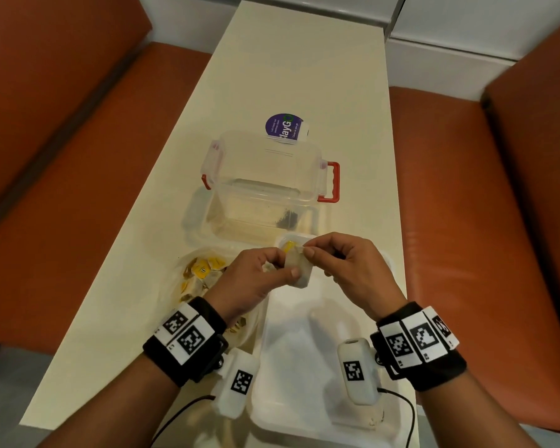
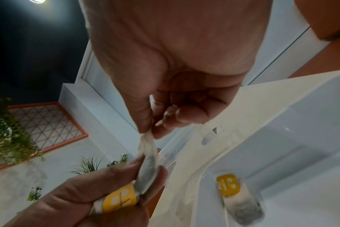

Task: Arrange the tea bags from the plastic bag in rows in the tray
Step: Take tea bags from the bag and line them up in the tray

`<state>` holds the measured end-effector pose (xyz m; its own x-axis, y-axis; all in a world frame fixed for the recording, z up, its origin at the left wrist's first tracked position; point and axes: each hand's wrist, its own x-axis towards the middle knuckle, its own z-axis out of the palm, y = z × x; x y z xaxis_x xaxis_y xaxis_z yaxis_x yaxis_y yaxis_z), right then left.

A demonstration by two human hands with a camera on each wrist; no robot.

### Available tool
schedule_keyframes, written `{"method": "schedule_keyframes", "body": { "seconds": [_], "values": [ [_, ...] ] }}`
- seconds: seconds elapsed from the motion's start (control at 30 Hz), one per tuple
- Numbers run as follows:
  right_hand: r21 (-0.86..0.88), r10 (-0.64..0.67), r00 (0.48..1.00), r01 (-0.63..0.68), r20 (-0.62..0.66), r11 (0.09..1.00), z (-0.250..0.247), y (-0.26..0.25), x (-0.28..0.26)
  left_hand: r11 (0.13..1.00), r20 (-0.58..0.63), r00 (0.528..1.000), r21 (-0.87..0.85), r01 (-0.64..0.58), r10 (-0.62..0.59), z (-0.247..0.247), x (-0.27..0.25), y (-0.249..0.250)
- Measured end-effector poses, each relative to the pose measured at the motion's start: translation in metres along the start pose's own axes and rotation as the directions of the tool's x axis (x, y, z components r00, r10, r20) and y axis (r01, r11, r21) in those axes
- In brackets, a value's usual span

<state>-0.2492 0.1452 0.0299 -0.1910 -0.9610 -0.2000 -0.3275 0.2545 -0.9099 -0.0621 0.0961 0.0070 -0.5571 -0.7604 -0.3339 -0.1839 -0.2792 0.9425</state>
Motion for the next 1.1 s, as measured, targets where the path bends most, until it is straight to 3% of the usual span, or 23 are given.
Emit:
{"method": "schedule_keyframes", "body": {
  "seconds": [0.17,0.33,0.47,0.63,0.9,1.1],
  "values": [
    [0.02,0.108,0.991,-0.11,0.079,0.994,0.003,0.01,-0.004,1.0,-0.059,0.998,0.014,0.028,-0.027,0.002,-0.002,-0.01],
    [0.106,0.18,0.983,-0.181,0.024,0.978,0.006,0.02,0.002,0.998,-0.178,0.982,-0.019,0.066,-0.069,-0.005,-0.008,-0.005],
    [-0.01,0.237,0.971,-0.237,0.02,0.971,0.012,0.036,0.016,0.991,-0.257,0.96,-0.092,0.093,-0.114,-0.018,-0.014,-0.004],
    [-0.172,0.333,0.931,-0.307,0.149,0.936,0.029,0.057,0.035,0.966,-0.221,0.952,-0.196,0.169,-0.211,-0.028,-0.024,-0.005],
    [-0.195,0.331,0.94,-0.341,-0.08,0.92,0.044,0.074,0.05,0.867,-0.129,0.943,-0.447,0.221,-0.306,-0.025,-0.035,-0.007],
    [-0.248,0.303,0.946,-0.322,-0.112,0.914,0.046,0.074,0.051,0.813,-0.089,0.943,-0.537,0.225,-0.32,-0.027,-0.036,-0.007]
  ]
}}
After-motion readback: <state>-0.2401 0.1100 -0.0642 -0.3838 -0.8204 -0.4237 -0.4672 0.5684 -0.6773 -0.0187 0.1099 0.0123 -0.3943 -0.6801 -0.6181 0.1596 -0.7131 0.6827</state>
